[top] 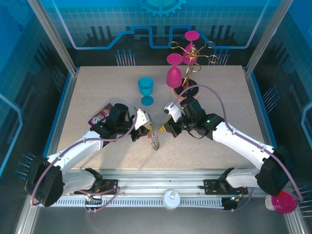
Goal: Put the keys on the keyring
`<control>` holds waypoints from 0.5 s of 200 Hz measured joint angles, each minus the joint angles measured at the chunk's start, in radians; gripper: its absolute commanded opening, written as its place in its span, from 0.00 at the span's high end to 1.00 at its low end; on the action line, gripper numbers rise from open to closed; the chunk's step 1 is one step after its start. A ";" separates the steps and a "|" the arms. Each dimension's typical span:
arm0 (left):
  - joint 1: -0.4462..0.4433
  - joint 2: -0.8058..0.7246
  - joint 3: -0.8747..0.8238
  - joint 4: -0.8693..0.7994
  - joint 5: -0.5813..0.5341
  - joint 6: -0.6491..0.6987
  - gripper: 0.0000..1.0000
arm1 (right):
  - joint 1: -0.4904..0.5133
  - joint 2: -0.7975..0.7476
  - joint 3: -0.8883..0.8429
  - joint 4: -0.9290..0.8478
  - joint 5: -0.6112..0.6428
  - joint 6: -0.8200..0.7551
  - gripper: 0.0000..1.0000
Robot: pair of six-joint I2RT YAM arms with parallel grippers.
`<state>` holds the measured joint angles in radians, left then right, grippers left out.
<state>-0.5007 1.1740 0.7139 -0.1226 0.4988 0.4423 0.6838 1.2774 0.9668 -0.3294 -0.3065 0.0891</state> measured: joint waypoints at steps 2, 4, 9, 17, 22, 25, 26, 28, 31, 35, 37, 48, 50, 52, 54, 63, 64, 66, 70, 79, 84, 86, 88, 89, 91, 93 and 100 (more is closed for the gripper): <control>-0.001 0.000 -0.001 0.002 0.000 0.000 1.00 | 0.000 0.000 -0.002 0.003 -0.006 -0.002 1.00; -0.001 0.000 -0.002 0.003 0.000 0.000 1.00 | 0.000 0.000 -0.004 0.010 -0.014 -0.004 1.00; -0.003 0.000 -0.005 0.010 0.001 0.000 1.00 | 0.000 0.001 -0.008 0.019 -0.029 -0.007 1.00; -0.005 0.000 -0.012 0.022 0.004 0.000 1.00 | 0.000 0.003 -0.015 0.040 -0.055 -0.013 1.00; -0.007 0.000 -0.017 0.028 0.005 0.001 1.00 | 0.000 0.006 -0.019 0.052 -0.071 -0.018 1.00; -0.008 0.000 -0.019 0.031 0.005 0.001 1.00 | 0.000 0.007 -0.021 0.057 -0.078 -0.020 1.00; -0.008 0.000 -0.020 0.032 0.005 0.001 1.00 | 0.000 0.008 -0.021 0.059 -0.080 -0.020 1.00; -0.010 0.000 -0.023 0.035 0.005 0.002 1.00 | 0.000 0.010 -0.023 0.061 -0.087 -0.021 1.00; -0.011 0.000 -0.026 0.039 0.005 0.002 1.00 | 0.000 0.011 -0.024 0.066 -0.093 -0.023 1.00; -0.012 0.000 -0.029 0.043 0.005 0.002 1.00 | 0.000 0.014 -0.026 0.070 -0.101 -0.024 1.00; -0.013 0.000 -0.031 0.044 0.005 0.003 1.00 | 0.000 0.016 -0.027 0.072 -0.106 -0.026 1.00; -0.017 0.000 -0.040 0.051 0.005 0.005 1.00 | 0.000 0.023 -0.033 0.081 -0.124 -0.031 1.00; -0.018 0.000 -0.042 0.053 0.005 0.006 1.00 | 0.000 0.024 -0.034 0.081 -0.126 -0.032 1.00; -0.019 0.000 -0.043 0.054 0.005 0.008 1.00 | 0.000 0.026 -0.035 0.082 -0.129 -0.033 1.00; -0.019 0.000 -0.045 0.056 0.005 0.008 1.00 | 0.000 0.027 -0.036 0.084 -0.130 -0.034 1.00; -0.022 0.000 -0.051 0.062 0.005 0.010 1.00 | 0.000 0.032 -0.040 0.085 -0.141 -0.037 1.00; -0.022 0.000 -0.051 0.063 0.005 0.010 1.00 | 0.000 0.033 -0.041 0.086 -0.142 -0.038 1.00; -0.023 0.000 -0.052 0.064 0.005 0.011 1.00 | 0.000 0.034 -0.042 0.087 -0.144 -0.038 1.00; -0.024 0.000 -0.055 0.068 0.005 0.011 1.00 | 0.000 0.037 -0.043 0.088 -0.147 -0.038 1.00; -0.026 0.000 -0.060 0.076 0.005 0.015 1.00 | 0.000 0.043 -0.045 0.088 -0.151 -0.038 1.00; -0.027 0.000 -0.063 0.079 0.005 0.020 1.00 | 0.000 0.046 -0.045 0.089 -0.154 -0.038 1.00; -0.028 0.000 -0.064 0.080 0.005 0.021 1.00 | 0.000 0.048 -0.045 0.089 -0.155 -0.038 1.00; -0.028 0.000 -0.064 0.081 0.005 0.025 1.00 | 0.000 0.050 -0.045 0.090 -0.157 -0.038 1.00; -0.029 0.000 -0.064 0.082 0.005 0.026 1.00 | 0.000 0.050 -0.045 0.090 -0.158 -0.038 1.00; -0.029 0.000 -0.065 0.084 0.006 0.027 1.00 | 0.000 0.052 -0.045 0.091 -0.159 -0.038 1.00; -0.030 0.000 -0.066 0.085 0.006 0.028 1.00 | 0.000 0.053 -0.045 0.092 -0.159 -0.038 1.00; -0.032 0.000 -0.066 0.089 0.006 0.032 1.00 | 0.000 0.058 -0.045 0.095 -0.166 -0.038 1.00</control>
<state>-0.5327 1.1744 0.6476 -0.0341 0.5045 0.4740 0.6842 1.3354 0.9218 -0.2344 -0.4725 0.0509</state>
